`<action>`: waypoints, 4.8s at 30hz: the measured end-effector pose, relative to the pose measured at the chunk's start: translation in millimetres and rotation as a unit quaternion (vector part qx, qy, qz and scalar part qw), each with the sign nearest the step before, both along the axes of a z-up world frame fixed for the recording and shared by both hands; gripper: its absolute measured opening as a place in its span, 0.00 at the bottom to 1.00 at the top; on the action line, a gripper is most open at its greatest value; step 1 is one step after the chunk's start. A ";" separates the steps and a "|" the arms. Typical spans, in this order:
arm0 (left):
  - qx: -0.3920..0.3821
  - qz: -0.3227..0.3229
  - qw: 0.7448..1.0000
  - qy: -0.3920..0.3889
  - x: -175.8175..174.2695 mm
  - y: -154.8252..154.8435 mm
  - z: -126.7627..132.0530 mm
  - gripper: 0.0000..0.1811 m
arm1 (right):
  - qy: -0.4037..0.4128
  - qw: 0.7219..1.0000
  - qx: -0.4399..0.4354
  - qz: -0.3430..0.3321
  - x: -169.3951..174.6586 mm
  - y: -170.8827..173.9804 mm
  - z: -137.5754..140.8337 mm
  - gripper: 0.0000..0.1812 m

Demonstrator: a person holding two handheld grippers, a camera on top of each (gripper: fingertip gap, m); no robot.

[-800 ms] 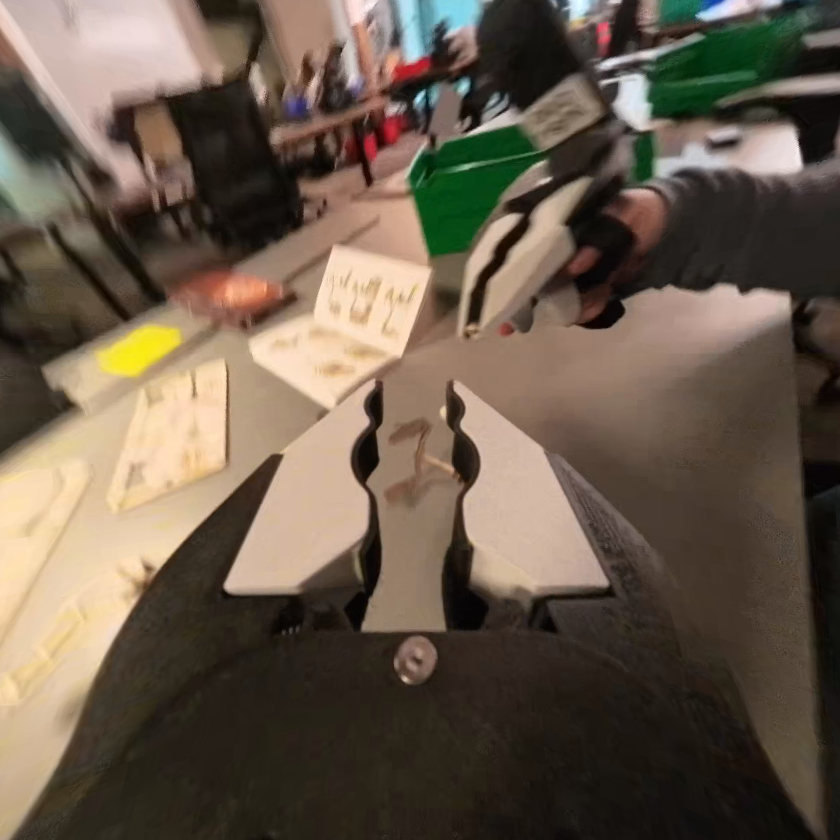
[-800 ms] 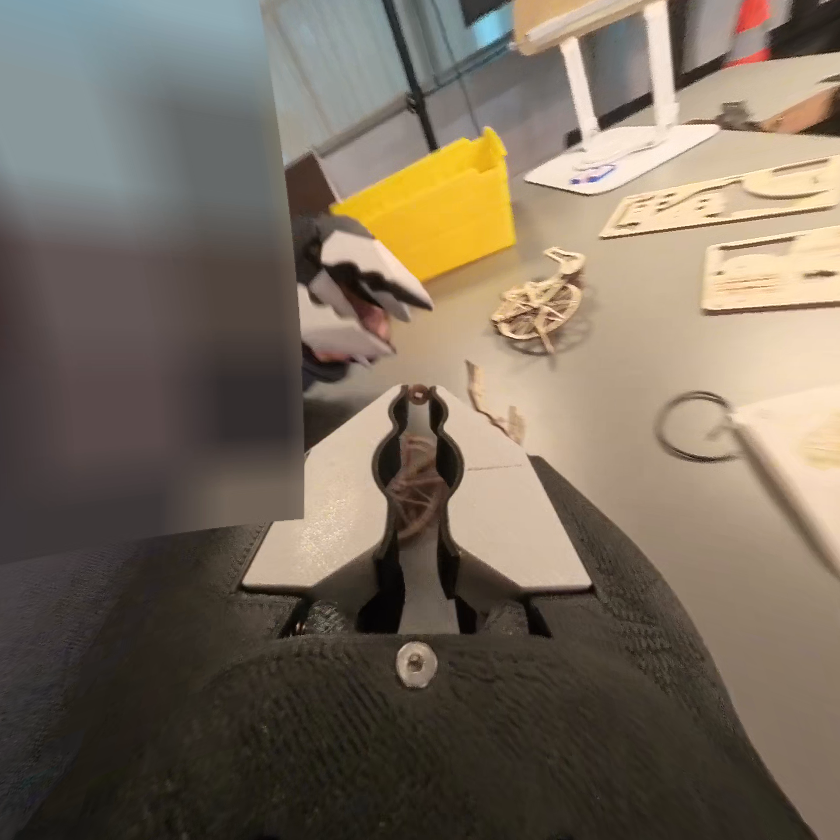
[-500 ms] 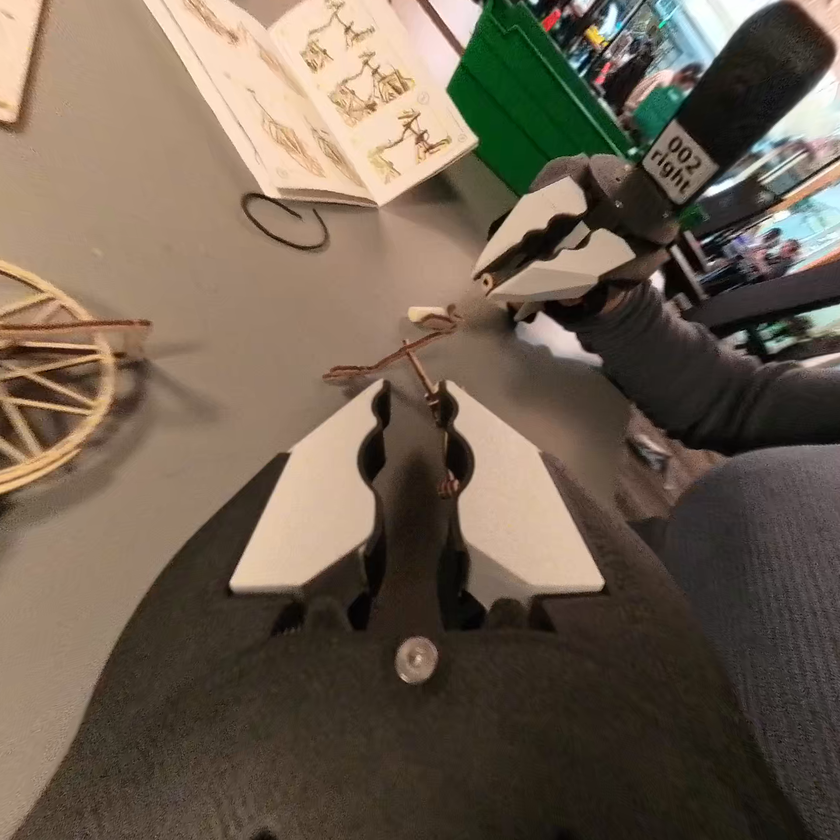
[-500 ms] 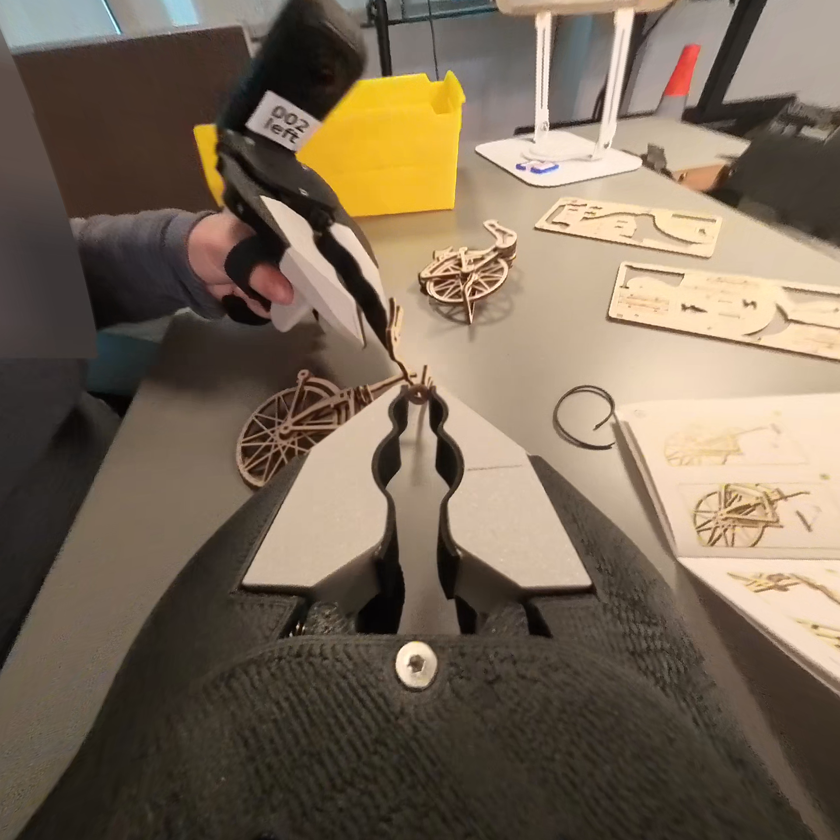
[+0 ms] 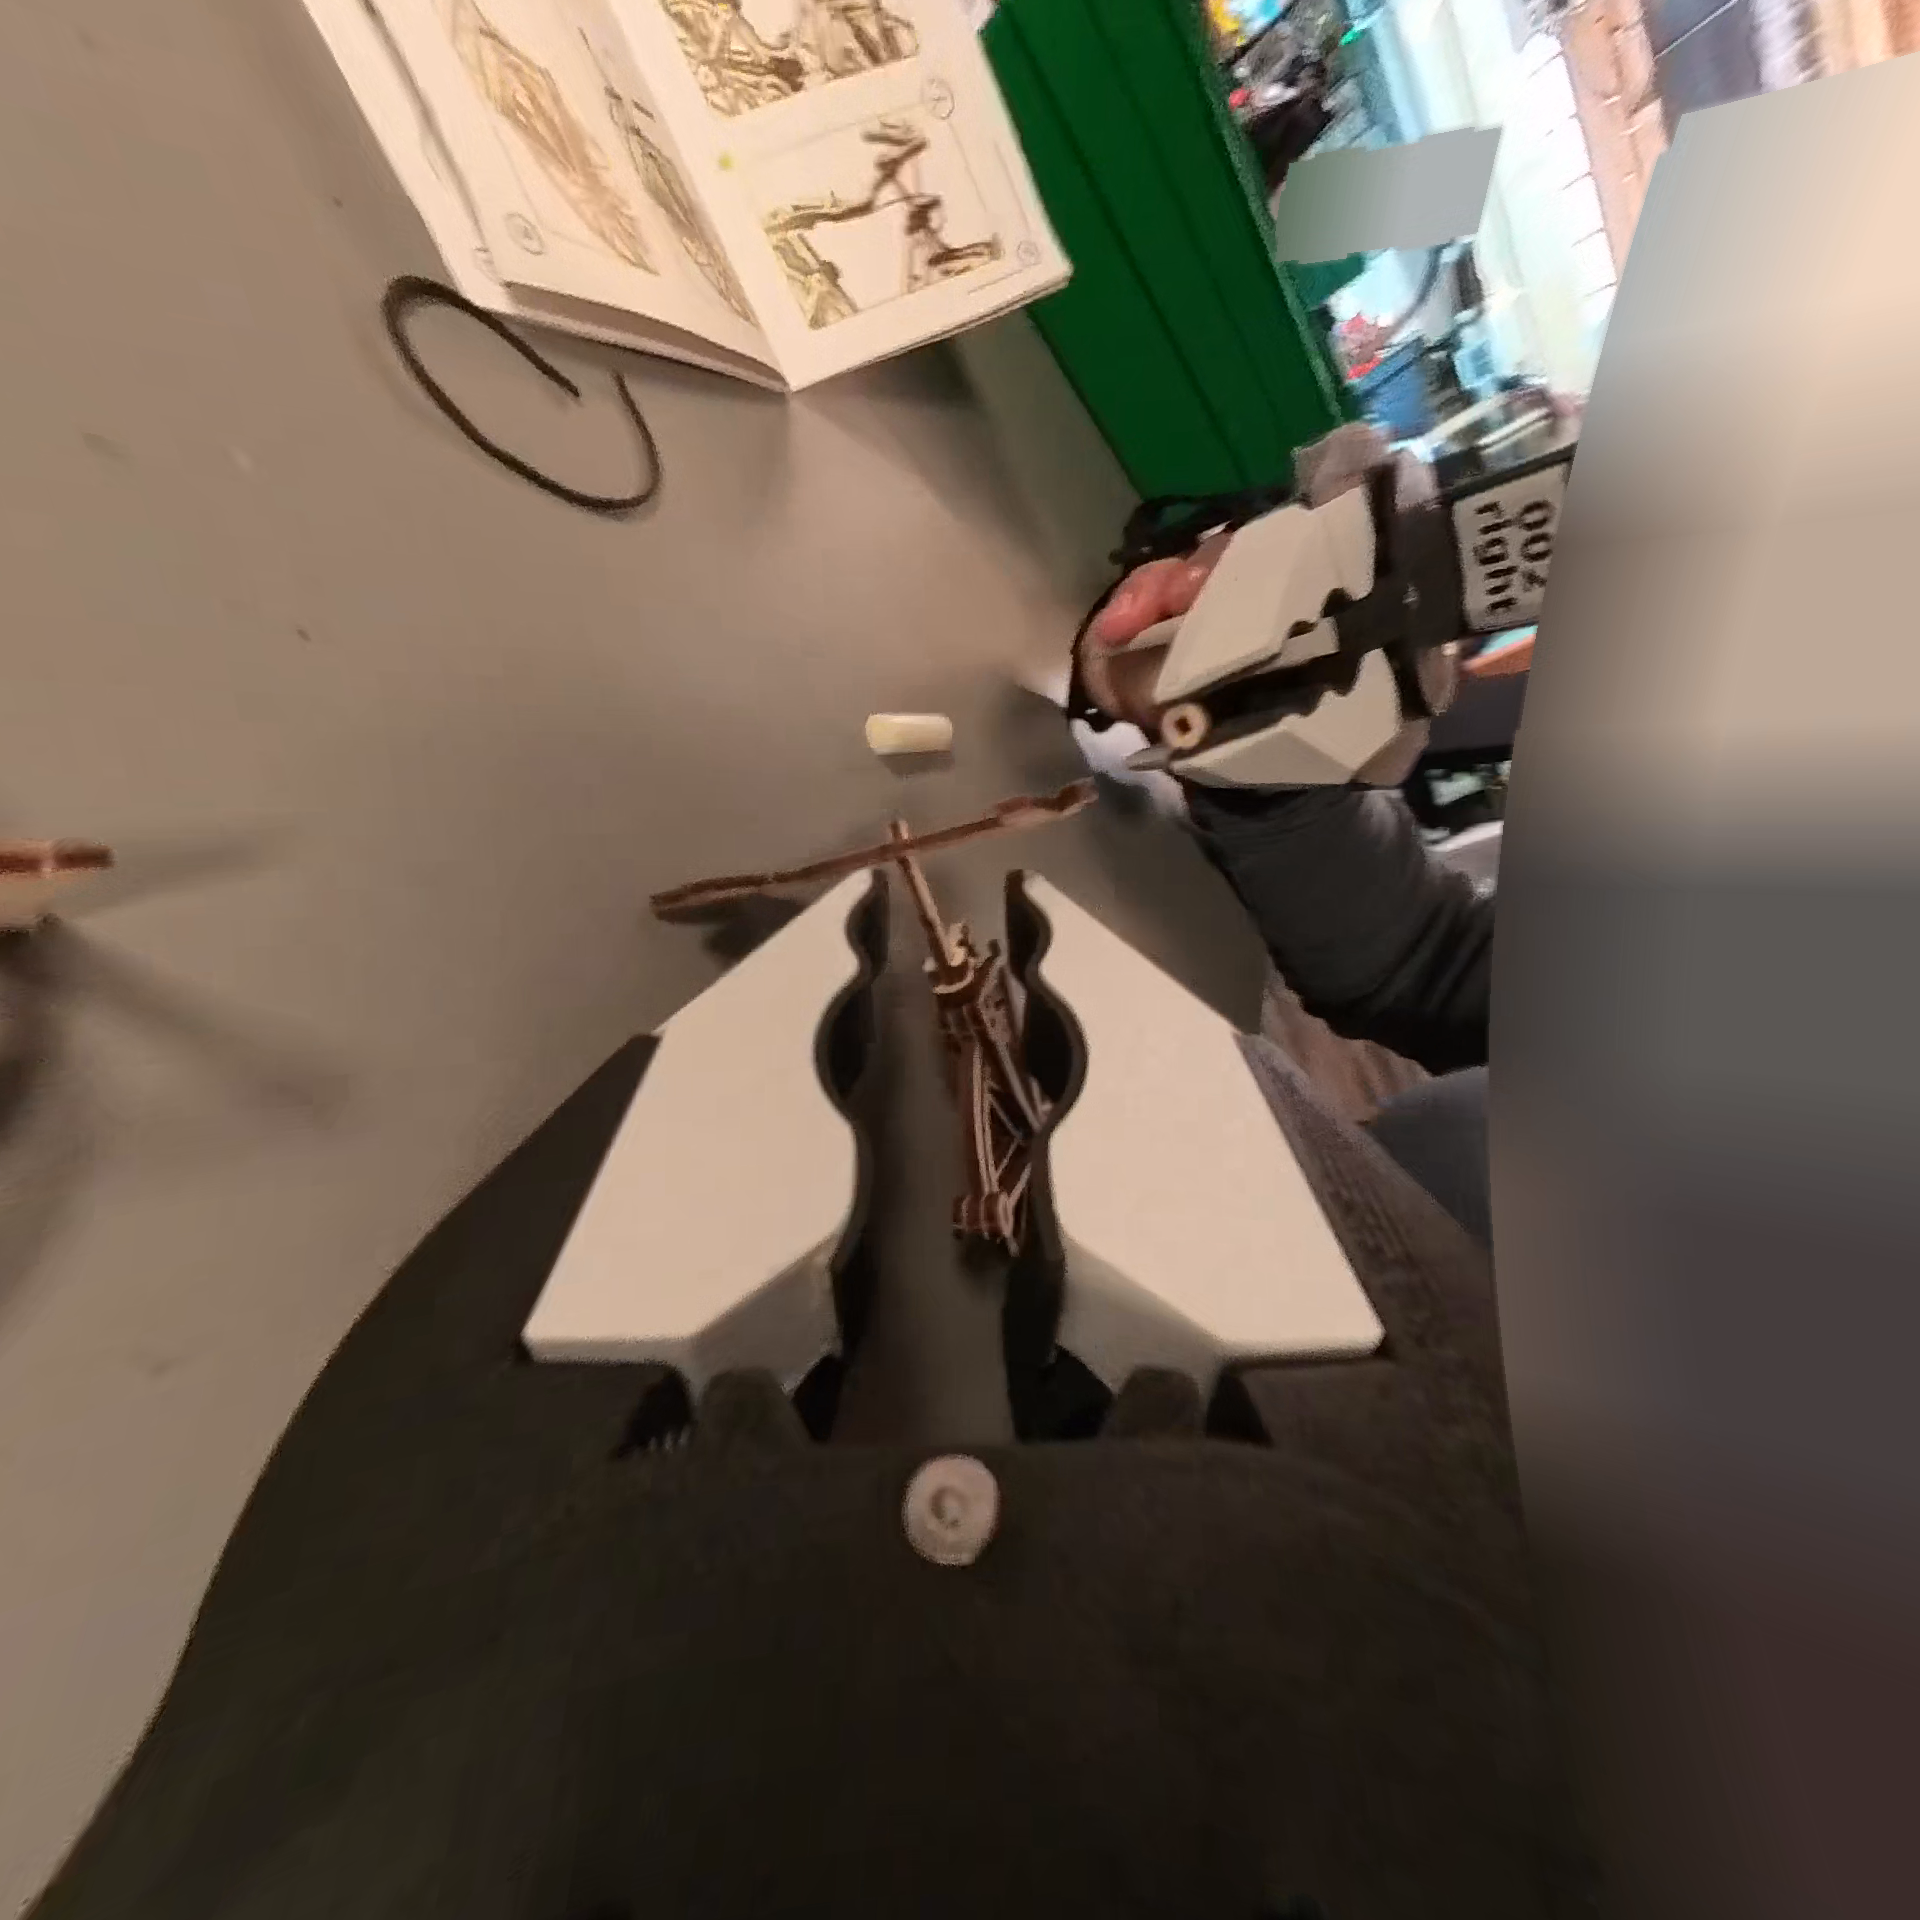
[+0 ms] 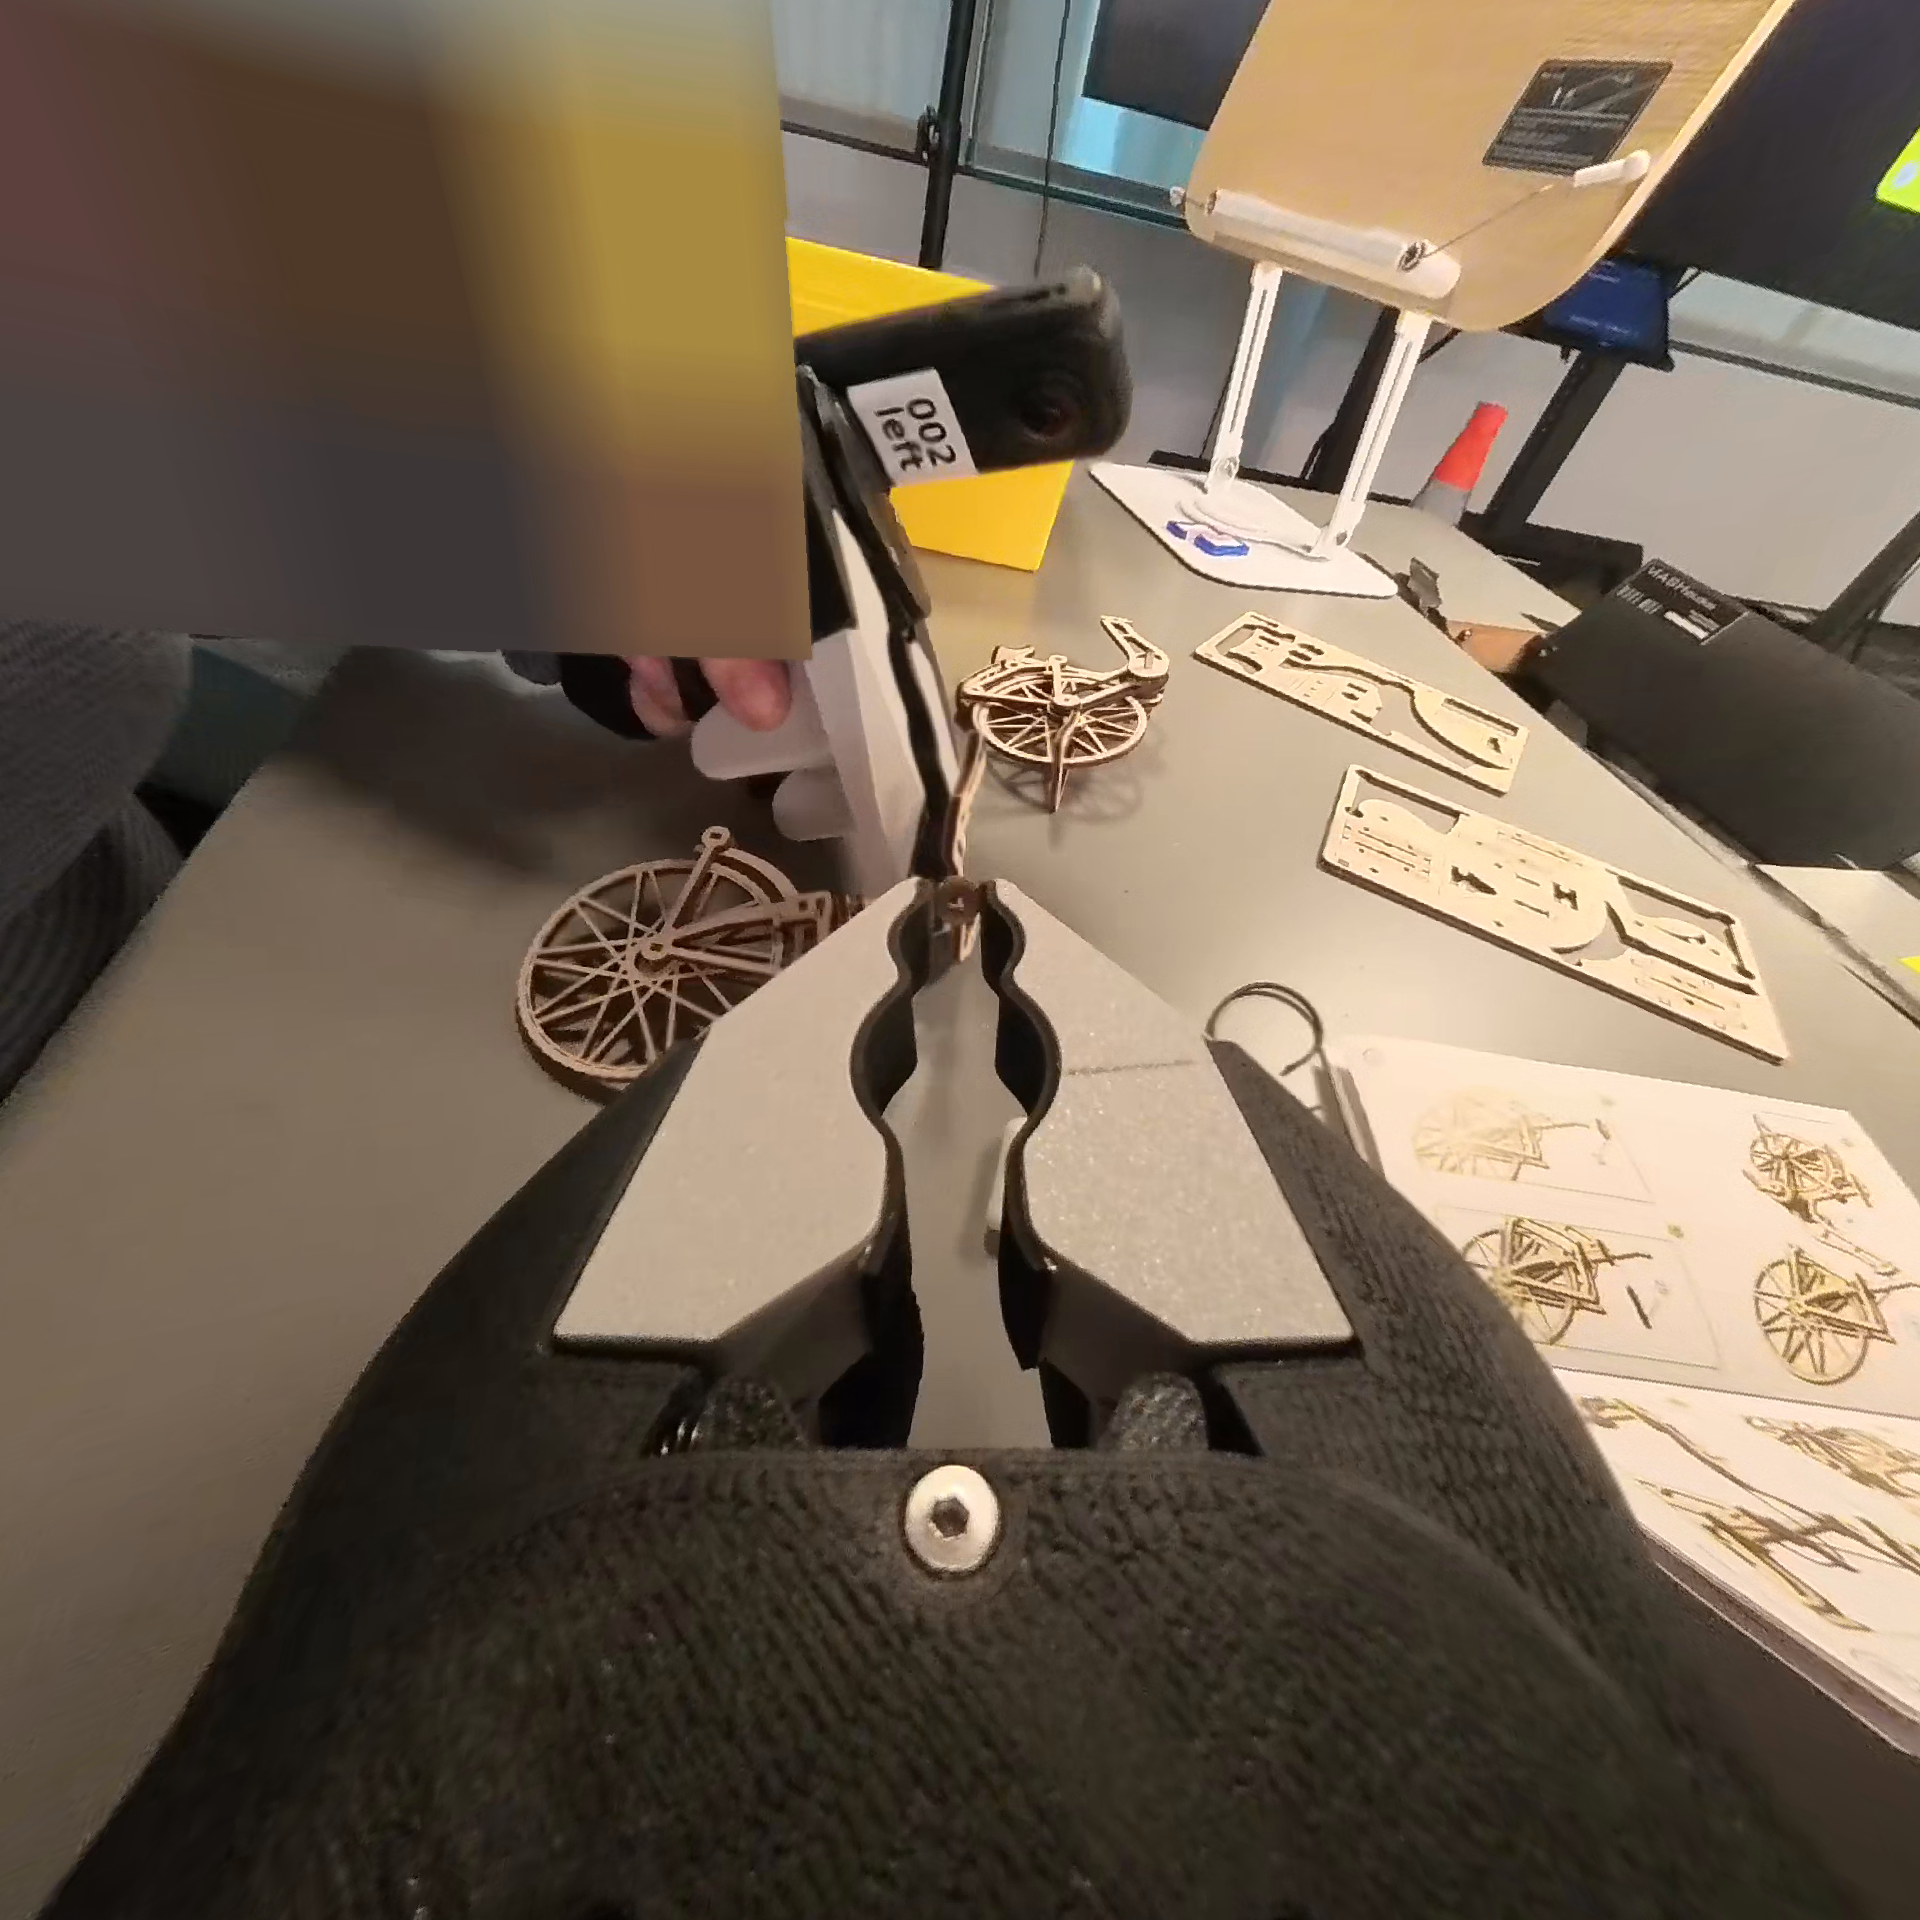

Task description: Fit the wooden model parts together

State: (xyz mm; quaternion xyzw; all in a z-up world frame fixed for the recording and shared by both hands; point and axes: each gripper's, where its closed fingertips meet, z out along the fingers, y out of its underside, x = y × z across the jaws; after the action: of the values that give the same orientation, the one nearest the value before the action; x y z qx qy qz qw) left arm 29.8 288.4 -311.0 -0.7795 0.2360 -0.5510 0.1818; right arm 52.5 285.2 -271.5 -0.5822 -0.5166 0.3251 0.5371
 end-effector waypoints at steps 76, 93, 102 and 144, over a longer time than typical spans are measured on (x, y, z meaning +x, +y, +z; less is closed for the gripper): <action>-0.057 -0.429 0.899 -0.072 56.6 -59.2 14.6 0.01 | -0.450 0.885 -0.085 0.086 103.1 -40.3 -70.6 0.03; -0.054 -0.433 0.898 -0.052 56.2 -61.9 8.0 0.01 | -0.517 0.841 -0.154 0.052 108.2 -42.9 -75.4 0.08; -0.055 -0.434 0.898 -0.051 56.1 -62.0 7.8 0.01 | -0.498 0.850 -0.171 -0.002 109.3 -39.0 -73.6 0.05; -0.091 -0.434 0.888 -0.122 51.5 -56.2 31.9 0.01 | -0.006 0.994 -0.012 0.111 26.4 -38.9 -2.1 0.03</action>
State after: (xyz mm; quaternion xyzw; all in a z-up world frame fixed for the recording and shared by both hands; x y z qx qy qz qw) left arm 81.4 232.2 -279.2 -0.5387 0.4756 -0.6850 -0.1198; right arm 78.8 246.4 -273.5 -0.5296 -0.5771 0.3852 0.4878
